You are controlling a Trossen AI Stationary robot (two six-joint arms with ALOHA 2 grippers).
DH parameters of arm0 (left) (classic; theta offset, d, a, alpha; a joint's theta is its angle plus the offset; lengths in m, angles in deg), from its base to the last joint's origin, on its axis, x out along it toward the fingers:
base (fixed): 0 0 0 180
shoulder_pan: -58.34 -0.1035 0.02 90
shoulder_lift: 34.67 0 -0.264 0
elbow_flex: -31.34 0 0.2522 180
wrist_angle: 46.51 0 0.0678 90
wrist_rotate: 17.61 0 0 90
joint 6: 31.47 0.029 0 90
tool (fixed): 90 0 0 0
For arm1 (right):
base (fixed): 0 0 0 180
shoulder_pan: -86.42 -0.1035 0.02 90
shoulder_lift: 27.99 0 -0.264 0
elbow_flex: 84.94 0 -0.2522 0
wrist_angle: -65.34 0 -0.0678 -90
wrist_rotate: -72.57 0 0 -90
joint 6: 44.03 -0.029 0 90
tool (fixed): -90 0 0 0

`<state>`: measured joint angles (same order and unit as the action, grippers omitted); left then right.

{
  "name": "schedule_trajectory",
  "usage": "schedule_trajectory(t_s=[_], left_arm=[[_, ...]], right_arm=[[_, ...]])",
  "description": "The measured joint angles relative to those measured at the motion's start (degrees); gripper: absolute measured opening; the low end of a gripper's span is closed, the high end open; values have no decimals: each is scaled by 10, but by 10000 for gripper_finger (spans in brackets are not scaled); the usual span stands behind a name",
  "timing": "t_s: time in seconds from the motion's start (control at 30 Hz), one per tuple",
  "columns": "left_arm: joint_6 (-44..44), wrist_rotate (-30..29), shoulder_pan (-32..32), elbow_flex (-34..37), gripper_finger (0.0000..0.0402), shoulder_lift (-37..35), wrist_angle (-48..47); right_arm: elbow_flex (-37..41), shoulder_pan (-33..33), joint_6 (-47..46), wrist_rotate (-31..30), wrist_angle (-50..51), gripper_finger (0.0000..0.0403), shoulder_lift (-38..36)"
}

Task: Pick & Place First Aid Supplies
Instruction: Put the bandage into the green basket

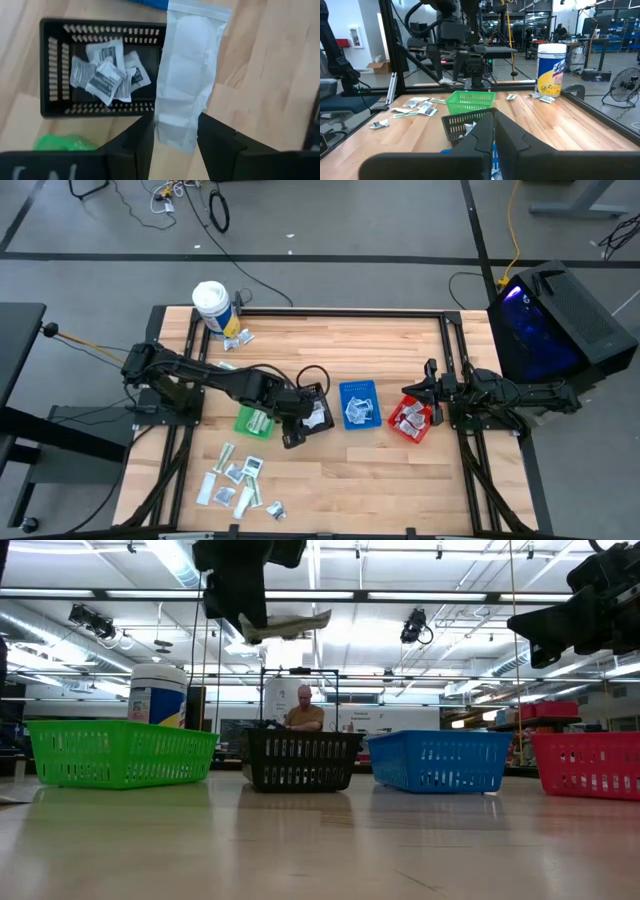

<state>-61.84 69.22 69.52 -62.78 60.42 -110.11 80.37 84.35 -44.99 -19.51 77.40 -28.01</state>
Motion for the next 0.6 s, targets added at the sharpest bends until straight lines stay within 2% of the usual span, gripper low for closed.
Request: schedule_trajectory(t_s=[0.1, 0.37, 0.6], left_arm=[[-43, -1, -2, 1, 149, -5, -4], [-93, 0, -15, 1, 149, -4, -31], [-99, -6, -24, 2, 149, -11, -84]], right_arm=[[0, 0, 0, 0, 0, 23, 0], [0, 0, 0, 0, 0, 23, 0], [0, 0, 0, 0, 0, 23, 0]])
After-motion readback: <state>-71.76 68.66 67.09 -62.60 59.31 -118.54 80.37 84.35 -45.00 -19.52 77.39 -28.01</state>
